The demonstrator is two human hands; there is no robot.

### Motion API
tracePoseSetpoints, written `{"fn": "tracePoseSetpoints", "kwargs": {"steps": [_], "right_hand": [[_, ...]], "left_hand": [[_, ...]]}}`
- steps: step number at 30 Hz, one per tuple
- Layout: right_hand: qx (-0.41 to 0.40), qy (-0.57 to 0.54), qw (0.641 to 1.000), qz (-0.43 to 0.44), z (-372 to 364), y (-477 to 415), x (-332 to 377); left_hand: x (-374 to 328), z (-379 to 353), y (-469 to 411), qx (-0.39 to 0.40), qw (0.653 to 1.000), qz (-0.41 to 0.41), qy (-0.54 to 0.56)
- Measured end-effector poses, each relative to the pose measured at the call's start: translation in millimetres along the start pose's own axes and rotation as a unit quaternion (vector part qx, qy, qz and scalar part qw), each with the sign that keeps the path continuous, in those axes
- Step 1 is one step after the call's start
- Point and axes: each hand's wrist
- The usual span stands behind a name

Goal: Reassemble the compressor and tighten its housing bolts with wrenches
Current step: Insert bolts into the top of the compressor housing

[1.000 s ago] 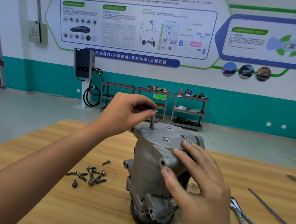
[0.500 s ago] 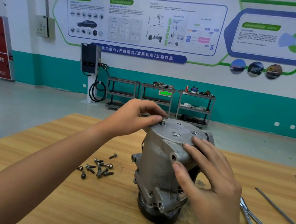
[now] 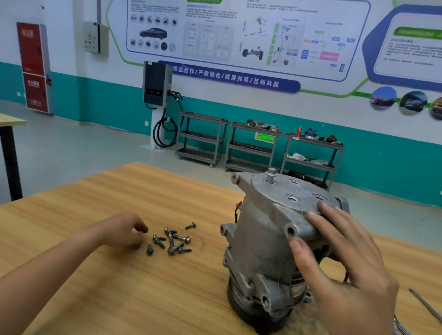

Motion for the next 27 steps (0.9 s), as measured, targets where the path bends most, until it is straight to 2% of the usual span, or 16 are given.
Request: {"fn": "tracePoseSetpoints", "kwargs": {"steps": [3, 7, 8, 10, 13, 18, 21, 23, 24, 27], "right_hand": [[0.006, 0.003, 1.000, 0.000, 1.0, -0.1, 0.2], [0.010, 0.007, 1.000, -0.001, 1.2, 0.5, -0.7], [0.010, 0.006, 1.000, -0.002, 0.9, 0.6, -0.8], [0.008, 0.005, 1.000, -0.002, 1.0, 0.7, -1.2], [0.011, 0.002, 1.000, -0.006, 2.2, 2.2, -1.3], [0.018, -0.003, 1.000, -0.016, 3.6, 2.2, -0.6], [0.023, -0.002, 1.000, -0.014, 4.6, 1.8, -1.8], [0.023, -0.001, 1.000, -0.012, 4.7, 1.5, -2.7], [0.021, -0.001, 1.000, -0.012, 4.5, 1.3, -2.9], [0.016, -0.002, 1.000, -0.016, 2.8, 1.8, -2.7]], "left_hand": [[8.3, -8.8, 0.6, -0.039, 0.999, -0.010, 0.022], [-0.6, -14.5, 6.3, -0.178, 0.977, -0.100, 0.052], [-8.8, -16.9, 7.2, -0.183, 0.973, -0.131, 0.053], [-28.4, -25.0, 4.6, -0.135, 0.979, -0.155, 0.012], [-47.0, -34.0, -3.7, -0.091, 0.988, -0.123, -0.029], [-42.1, -27.7, -2.6, -0.112, 0.988, -0.106, -0.002], [-48.8, -4.6, 12.5, -0.130, 0.981, -0.112, 0.095], [-63.5, 24.6, 25.8, -0.169, 0.957, -0.135, 0.191], [-76.1, 43.0, 34.5, -0.199, 0.934, -0.159, 0.251], [-131.6, 96.7, 64.7, -0.251, 0.827, -0.283, 0.416]]}}
Point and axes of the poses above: each hand's wrist, its own y-axis away from the middle knuckle, its own z-axis out of the back of the hand, x = y × z, and after that the axes turned 3 degrees about y, right-handed
